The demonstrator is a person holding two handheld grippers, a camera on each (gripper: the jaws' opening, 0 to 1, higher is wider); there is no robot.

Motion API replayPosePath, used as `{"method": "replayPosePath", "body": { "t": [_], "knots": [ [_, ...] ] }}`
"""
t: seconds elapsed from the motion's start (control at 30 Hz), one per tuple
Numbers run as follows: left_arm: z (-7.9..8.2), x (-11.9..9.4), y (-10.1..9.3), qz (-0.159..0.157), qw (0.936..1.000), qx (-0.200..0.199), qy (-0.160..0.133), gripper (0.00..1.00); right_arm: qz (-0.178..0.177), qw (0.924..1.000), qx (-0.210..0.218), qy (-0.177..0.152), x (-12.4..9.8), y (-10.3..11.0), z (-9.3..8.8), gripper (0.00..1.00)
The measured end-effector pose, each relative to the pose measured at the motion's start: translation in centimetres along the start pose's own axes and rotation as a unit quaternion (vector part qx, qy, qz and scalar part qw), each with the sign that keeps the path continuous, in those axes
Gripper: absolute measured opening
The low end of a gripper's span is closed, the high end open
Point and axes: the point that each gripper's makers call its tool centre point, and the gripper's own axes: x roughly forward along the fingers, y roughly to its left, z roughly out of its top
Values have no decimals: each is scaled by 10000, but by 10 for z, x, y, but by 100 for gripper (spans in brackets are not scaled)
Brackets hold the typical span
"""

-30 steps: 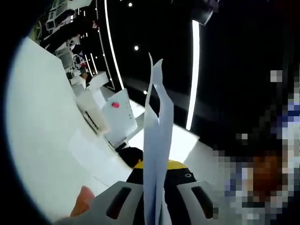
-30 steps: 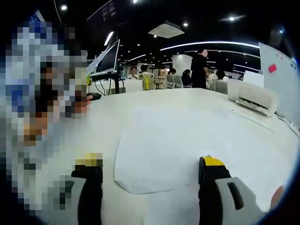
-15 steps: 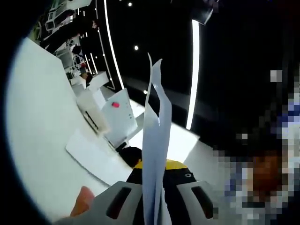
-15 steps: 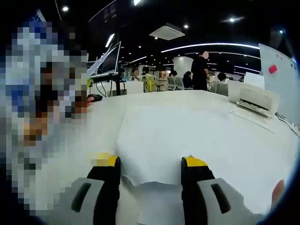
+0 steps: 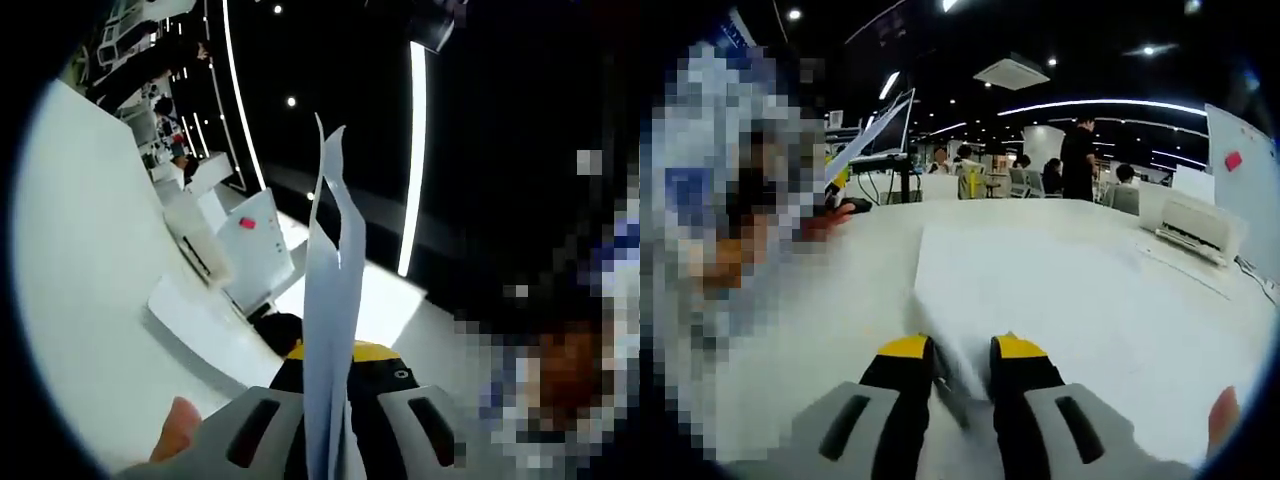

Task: Organize the stack of printing papers by aligning and flattening the scattered papers on the table

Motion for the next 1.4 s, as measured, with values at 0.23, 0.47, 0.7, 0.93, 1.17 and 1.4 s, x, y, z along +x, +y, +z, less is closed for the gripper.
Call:
{"method": "replayPosePath", "body": {
  "t": [0.23, 0.47, 0.7, 0.93, 1.17, 1.4],
  "knots": [
    [-1, 0, 0, 15, 10000, 2, -2, 6, -26, 9940, -1080, 157, 0, 13, 3, 4],
    [-2, 0, 0, 26, 10000, 1, -2, 6, -143, 9960, -827, 321, -2, 12, 3, 0],
    [1, -1, 1, 27, 10000, 2, -12, 6, -114, 9974, 283, -656, -25, -2, 39, 0],
    [3, -1, 5, 129, 9999, 28, -56, 6, 80, 9776, 1412, -1560, -57, -18, 73, 0],
    [10, 0, 16, 383, 9990, 11, -234, 6, 73, 9704, 1459, -1922, -86, -26, 102, 0],
    [1, 8, 27, 616, 9975, -187, -293, 6, 445, 9499, 1863, -2470, -118, -16, 144, 0]
  ]
}}
